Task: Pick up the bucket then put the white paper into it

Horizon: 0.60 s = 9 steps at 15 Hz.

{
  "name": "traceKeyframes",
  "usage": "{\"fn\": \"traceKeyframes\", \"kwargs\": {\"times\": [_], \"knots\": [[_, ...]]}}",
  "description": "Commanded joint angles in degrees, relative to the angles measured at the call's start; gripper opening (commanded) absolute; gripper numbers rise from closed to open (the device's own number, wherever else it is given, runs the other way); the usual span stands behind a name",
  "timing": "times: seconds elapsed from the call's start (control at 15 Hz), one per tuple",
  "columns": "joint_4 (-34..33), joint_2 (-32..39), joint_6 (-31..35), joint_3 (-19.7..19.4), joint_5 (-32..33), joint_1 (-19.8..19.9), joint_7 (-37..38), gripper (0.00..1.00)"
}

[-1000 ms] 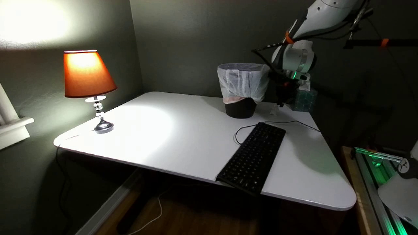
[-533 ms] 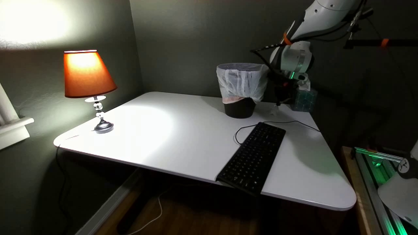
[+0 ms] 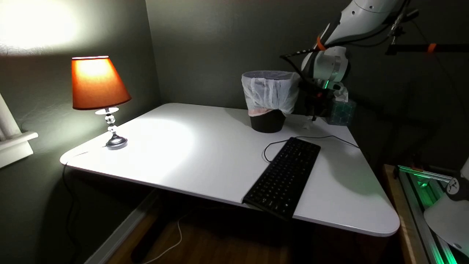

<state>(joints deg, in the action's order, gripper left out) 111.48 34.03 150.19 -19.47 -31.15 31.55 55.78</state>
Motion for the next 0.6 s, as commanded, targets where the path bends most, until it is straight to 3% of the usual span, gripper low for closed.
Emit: {"fn": "traceKeyframes", "kwargs": {"times": [0.0, 0.13, 0.33, 0.4, 0.53], "knots": [[-2.6, 2.0, -3.1, 1.2, -0.9, 1.3, -2.0, 0.86], [-3.4, 2.5, -4.6, 1.3, -0.9, 1.5, -2.5, 0.99], [-4.5, 3.2, -6.5, 1.2, -0.7, 1.4, -2.6, 0.99], [-4.7, 3.3, -6.9, 1.1, -0.6, 1.3, -2.6, 0.75], [-5.5, 3.9, -7.8, 0.8, -0.2, 1.2, -2.3, 0.70]]}}
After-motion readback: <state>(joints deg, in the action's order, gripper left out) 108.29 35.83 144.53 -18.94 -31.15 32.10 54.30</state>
